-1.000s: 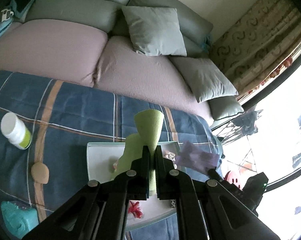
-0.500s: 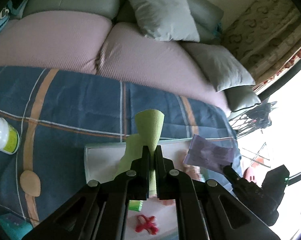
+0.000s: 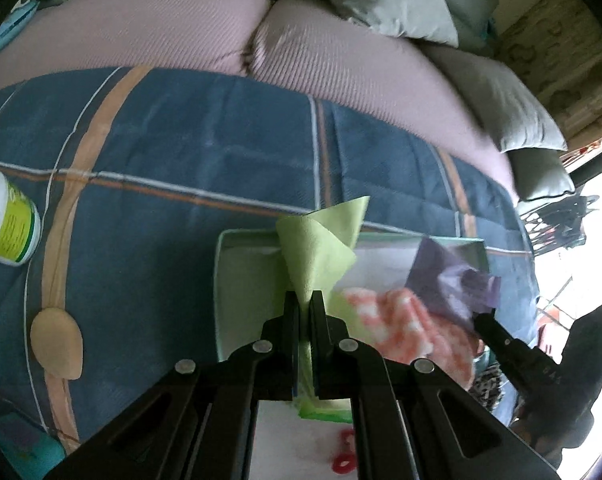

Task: Organize soft objects
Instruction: 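Carry the glove and purple packet over the tray with both tools, then open both tools to drop the glove and packet into the tray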

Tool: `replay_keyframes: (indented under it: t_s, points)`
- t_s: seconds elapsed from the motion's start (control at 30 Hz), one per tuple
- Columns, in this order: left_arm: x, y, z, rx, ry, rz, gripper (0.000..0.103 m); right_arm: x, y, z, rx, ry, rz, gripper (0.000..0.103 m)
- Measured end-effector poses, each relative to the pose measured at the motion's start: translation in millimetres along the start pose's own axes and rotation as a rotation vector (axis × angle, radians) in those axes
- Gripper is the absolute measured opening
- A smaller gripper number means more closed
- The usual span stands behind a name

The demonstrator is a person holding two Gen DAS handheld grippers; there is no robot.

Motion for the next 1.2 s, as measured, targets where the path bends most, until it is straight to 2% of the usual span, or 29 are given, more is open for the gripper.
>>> replay_keyframes:
  t_s: [0.27, 0.63, 0.7, 0.77, 0.8, 0.9, 1.07, 1.13, 1.17, 1.2]
  points:
    - [19, -10, 12, -0.081, -0.009, 0.021, 0.004, 3, -2, -8, 0.072, 0.021, 0.014, 0.007]
    - [21, 3, 9, -0.105, -0.019, -0.015, 0.007, 2, -2, -5, 0.100, 0.035, 0.023, 0.009]
    - [19, 5, 6, -0.110, -0.024, -0.022, 0.012, 1, 0, -4, 0.103, 0.039, 0.024, 0.011]
    - [19, 11, 3, -0.108, -0.025, -0.029, 0.030, 1, 2, -3, 0.107, 0.041, 0.024, 0.012]
    - [19, 14, 2, -0.107, -0.023, -0.033, 0.033, 1, 3, -3, 0.110, 0.042, 0.024, 0.012]
    - [16, 20, -1, -0.104, -0.021, -0.041, 0.037, -1, 5, -3, 0.115, 0.045, 0.023, 0.013]
    - [19, 36, -2, -0.095, -0.022, -0.065, 0.050, -4, 14, 3, 0.118, 0.064, 0.012, 0.014]
    - [19, 42, -3, -0.092, -0.025, -0.072, 0.056, -5, 18, 5, 0.123, 0.072, 0.005, 0.018]
    - [20, 44, -4, -0.091, -0.028, -0.076, 0.062, -5, 19, 6, 0.122, 0.073, 0.003, 0.024]
    - [20, 47, -4, -0.092, -0.030, -0.083, 0.063, -5, 20, 7, 0.121, 0.076, 0.001, 0.027]
Point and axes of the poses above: each gripper's, at about its wrist camera, not at the fingertips, and y roughly against the way its jaws point, z to its left, x to its underside, the point moved 9 cm from there along -y, roughly the way its jaws point, and after that the axes turned 3 degrees about -z, right-handed, at the moved point
